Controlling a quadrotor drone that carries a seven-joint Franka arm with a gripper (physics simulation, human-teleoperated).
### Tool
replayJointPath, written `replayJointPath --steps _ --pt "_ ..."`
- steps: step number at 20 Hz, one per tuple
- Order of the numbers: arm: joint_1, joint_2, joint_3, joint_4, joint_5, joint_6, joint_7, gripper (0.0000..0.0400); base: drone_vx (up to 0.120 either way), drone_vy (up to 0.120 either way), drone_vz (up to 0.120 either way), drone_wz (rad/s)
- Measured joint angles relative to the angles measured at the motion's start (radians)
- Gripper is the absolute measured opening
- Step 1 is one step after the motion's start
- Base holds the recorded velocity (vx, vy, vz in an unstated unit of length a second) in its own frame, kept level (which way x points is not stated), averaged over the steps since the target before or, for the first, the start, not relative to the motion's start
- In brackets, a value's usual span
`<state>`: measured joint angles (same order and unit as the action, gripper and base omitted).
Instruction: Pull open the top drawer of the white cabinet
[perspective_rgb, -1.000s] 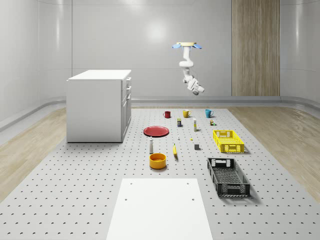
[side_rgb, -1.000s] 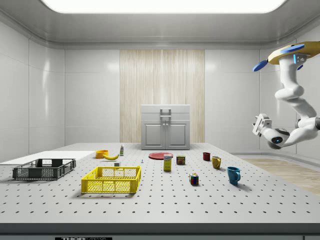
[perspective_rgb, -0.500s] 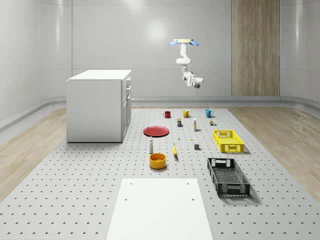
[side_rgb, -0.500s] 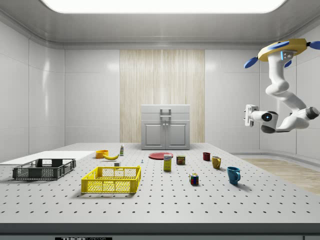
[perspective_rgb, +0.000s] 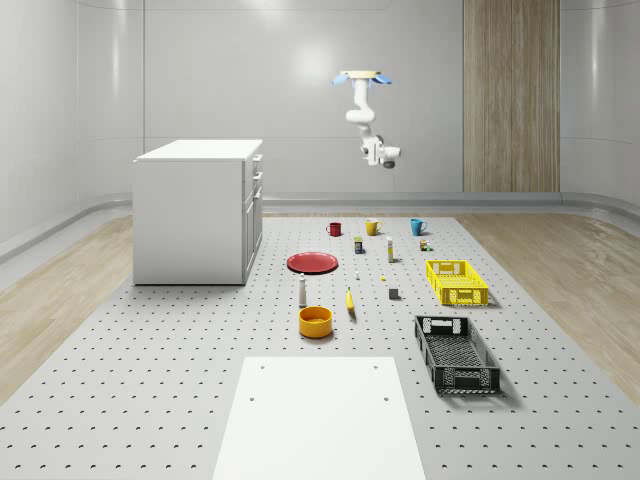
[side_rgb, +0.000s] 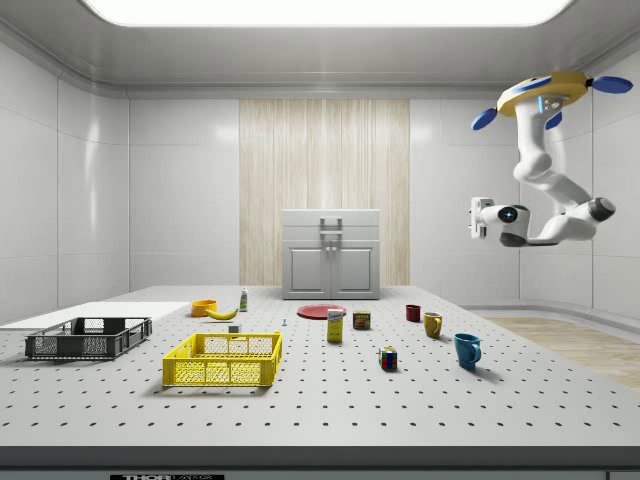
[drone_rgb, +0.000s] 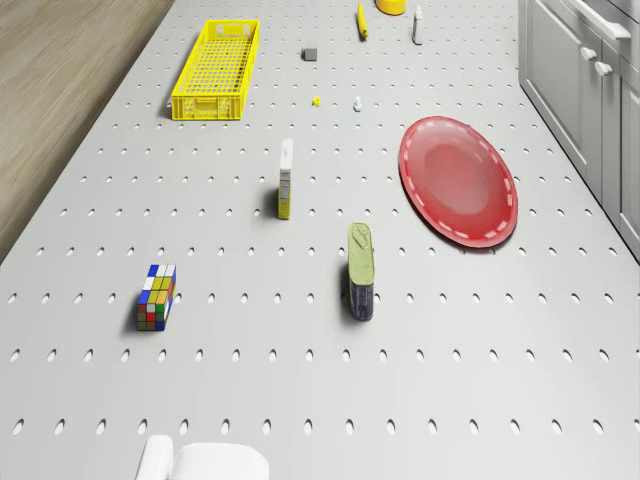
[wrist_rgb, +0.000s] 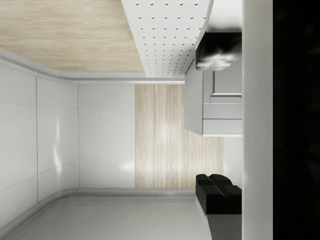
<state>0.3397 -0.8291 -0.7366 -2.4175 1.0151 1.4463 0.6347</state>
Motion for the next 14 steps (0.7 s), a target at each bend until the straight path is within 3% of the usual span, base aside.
replayJointPath --steps 6,14 --pt "0.04 -0.029 -0.022 -0.007 -0.015 0.031 0.014 0.0305 0.12 -0.12 0.12 0.0" --pt "0.088 -0.066 -0.046 -0.013 -0.039 0.07 0.035 0.0305 0.12 -0.12 0.0 0.0"
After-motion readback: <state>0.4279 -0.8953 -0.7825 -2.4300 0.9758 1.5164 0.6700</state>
